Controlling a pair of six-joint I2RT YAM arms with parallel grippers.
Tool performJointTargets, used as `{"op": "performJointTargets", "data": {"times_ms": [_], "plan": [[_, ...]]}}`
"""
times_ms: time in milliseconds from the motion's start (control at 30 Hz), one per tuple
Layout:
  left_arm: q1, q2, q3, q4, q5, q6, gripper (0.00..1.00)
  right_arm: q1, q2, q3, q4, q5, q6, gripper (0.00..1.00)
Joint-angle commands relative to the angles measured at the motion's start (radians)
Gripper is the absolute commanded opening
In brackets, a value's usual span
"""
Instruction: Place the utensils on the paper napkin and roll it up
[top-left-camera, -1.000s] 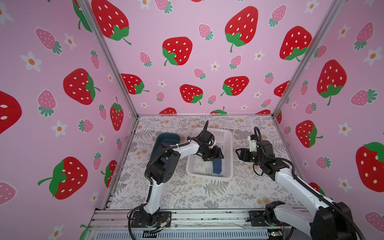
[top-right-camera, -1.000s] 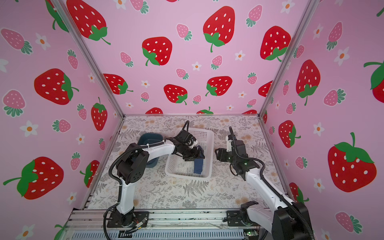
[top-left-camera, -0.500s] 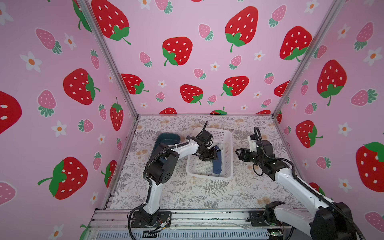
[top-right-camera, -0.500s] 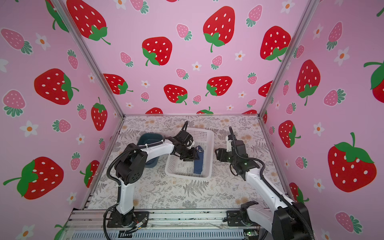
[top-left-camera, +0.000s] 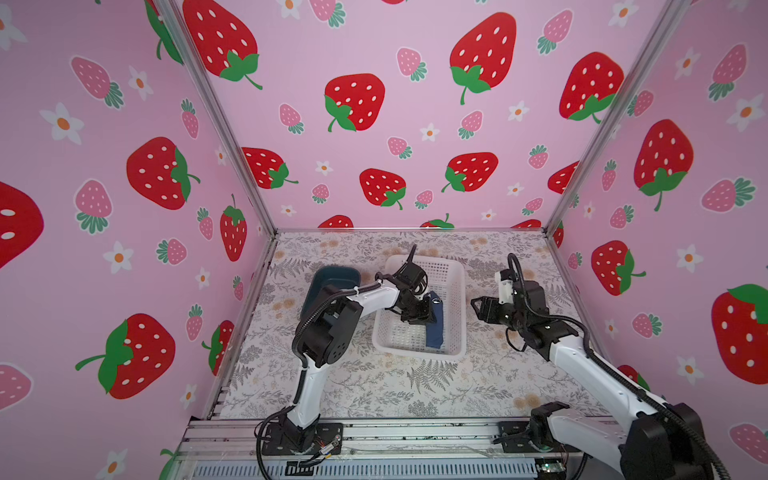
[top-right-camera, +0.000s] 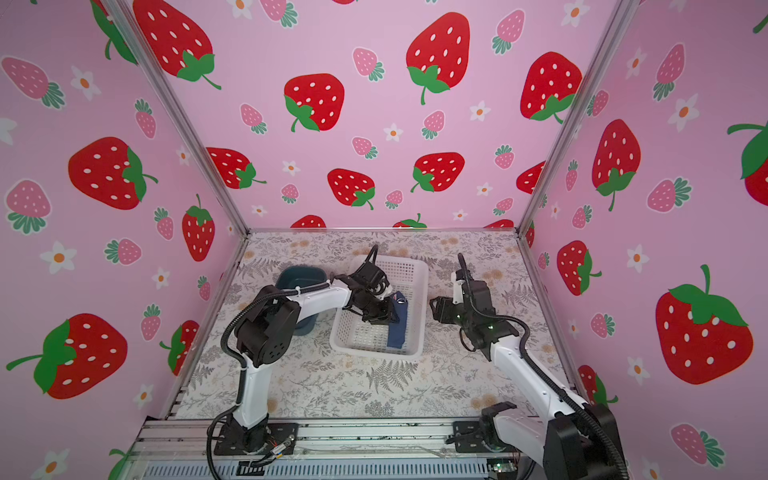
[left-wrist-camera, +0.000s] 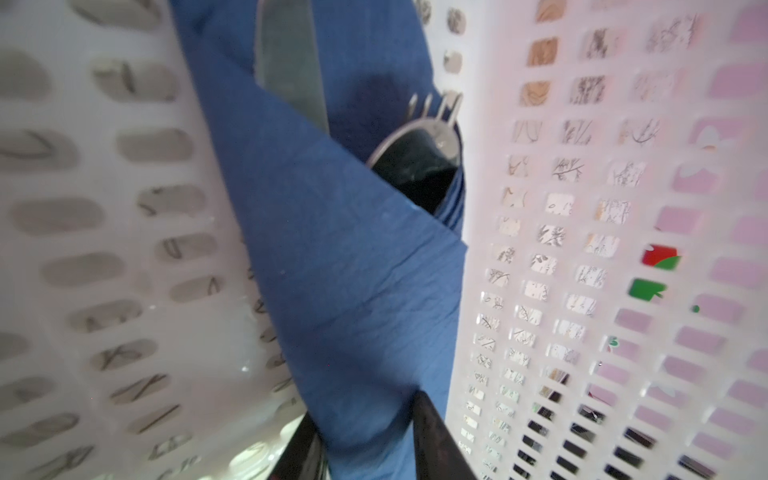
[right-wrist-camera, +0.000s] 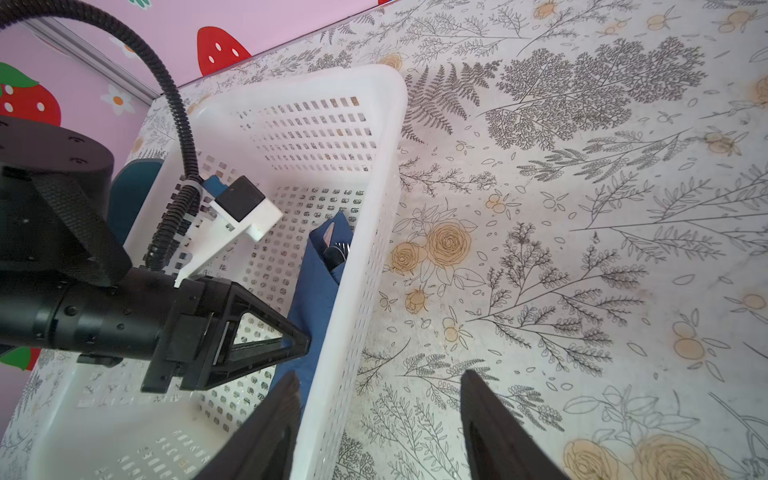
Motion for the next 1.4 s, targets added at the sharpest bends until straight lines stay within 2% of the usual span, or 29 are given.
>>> {"op": "performJointTargets", "data": {"times_ms": [0, 267, 367, 533, 667, 733, 900, 967, 1167, 1233, 1300, 1333, 1367], "plan": [[-0.012, 0.044, 0.032, -0.017, 0.020, 0.026, 0.35, -0.005, 0.008, 0.025, -0.009, -0.009, -0.010, 0.63], [-0.017, 0.033, 0.029, -0.003, 0.024, 0.019, 0.35, -0.007, 0.008, 0.017, -0.012, 0.012, -0.011, 0.63], [-0.017, -0.029, -0.008, 0.017, -0.010, 0.006, 0.42, -0.007, 0.002, 0.024, -0.022, 0.069, -0.021, 0.64], [-0.017, -0.196, -0.101, 0.082, -0.098, -0.001, 0.59, -0.010, -0.032, 0.023, -0.024, 0.300, -0.043, 0.68], [-0.016, -0.355, -0.185, 0.107, -0.239, 0.035, 0.69, -0.013, -0.050, -0.012, 0.036, 0.557, -0.077, 0.72], [-0.015, -0.433, -0.234, 0.113, -0.326, 0.062, 0.75, -0.013, -0.050, -0.026, 0.081, 0.641, -0.117, 0.74], [0.007, -0.661, -0.397, 0.138, -0.579, 0.113, 0.92, -0.018, -0.012, -0.171, 0.380, 0.829, -0.253, 0.79], [0.031, -0.750, -0.465, 0.144, -0.655, 0.123, 1.00, -0.029, 0.022, -0.223, 0.522, 0.835, -0.316, 0.79], [0.148, -0.976, -0.630, 0.113, -0.843, 0.171, 0.99, -0.065, 0.202, -0.299, 0.845, 0.796, -0.421, 0.79], [0.167, -1.063, -0.649, 0.075, -0.992, 0.201, 0.99, -0.083, 0.256, -0.323, 0.971, 0.727, -0.440, 0.80], [0.190, -1.176, -0.697, 0.124, -1.108, 0.282, 0.99, -0.103, 0.298, -0.373, 1.131, 0.555, -0.496, 0.80], [0.210, -1.223, -0.724, 0.158, -1.129, 0.310, 0.99, -0.115, 0.319, -0.381, 1.191, 0.485, -0.520, 0.80], [0.249, -1.269, -0.758, 0.206, -1.121, 0.350, 0.99, -0.120, 0.328, -0.347, 1.133, 0.471, -0.535, 0.80]]}}
